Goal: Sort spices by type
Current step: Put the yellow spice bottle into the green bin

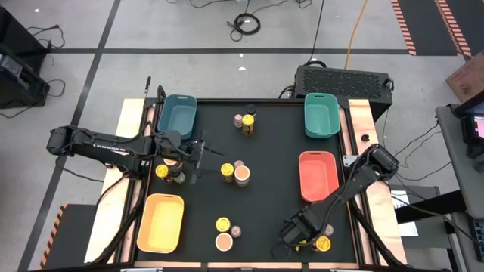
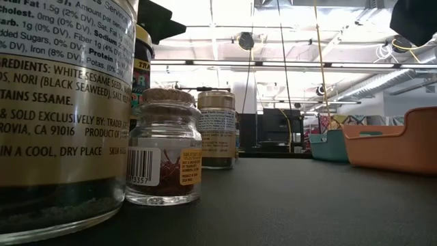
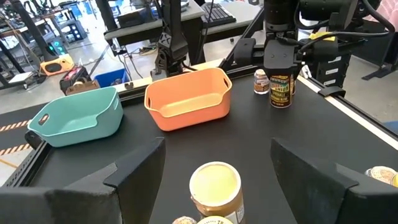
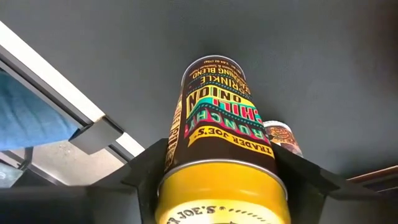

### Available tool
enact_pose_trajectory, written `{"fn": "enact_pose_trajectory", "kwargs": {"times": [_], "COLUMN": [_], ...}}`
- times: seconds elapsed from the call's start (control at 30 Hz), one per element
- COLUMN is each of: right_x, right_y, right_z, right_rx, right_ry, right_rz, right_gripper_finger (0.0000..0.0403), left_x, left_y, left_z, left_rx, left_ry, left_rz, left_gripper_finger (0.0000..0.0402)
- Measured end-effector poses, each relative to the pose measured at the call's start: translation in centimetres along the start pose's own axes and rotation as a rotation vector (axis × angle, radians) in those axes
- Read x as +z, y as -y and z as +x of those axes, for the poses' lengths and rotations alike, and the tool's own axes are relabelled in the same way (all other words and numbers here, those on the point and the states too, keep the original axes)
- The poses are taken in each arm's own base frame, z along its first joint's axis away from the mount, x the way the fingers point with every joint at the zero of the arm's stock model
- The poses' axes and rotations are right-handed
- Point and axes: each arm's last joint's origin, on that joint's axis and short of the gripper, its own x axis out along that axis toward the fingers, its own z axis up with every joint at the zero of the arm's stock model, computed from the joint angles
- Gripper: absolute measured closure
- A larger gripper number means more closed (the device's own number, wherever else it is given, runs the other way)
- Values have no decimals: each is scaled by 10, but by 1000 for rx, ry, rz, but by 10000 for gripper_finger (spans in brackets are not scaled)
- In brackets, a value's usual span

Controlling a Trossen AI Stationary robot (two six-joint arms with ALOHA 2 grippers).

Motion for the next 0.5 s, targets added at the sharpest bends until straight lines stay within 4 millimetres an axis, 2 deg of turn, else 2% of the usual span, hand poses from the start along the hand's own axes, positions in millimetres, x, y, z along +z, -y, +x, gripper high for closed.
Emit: {"fn": "enact_pose_trajectory", "kwargs": {"times": [0.23,0.5], "right_x": [13,44], "right_y": [10,35], "right_z": [-14,-49], "right_rx": [29,123], "right_ry": [-4,48], "right_rz": [-15,-78], "right_gripper_finger": [175,182], "left_x": [0,-2], "left_y": [0,0], "left_z": [0,0], "left_rx": [0,-5], "left_ry": [-1,-19], "left_rz": [1,-2], "left_gripper_finger": [112,112]}}
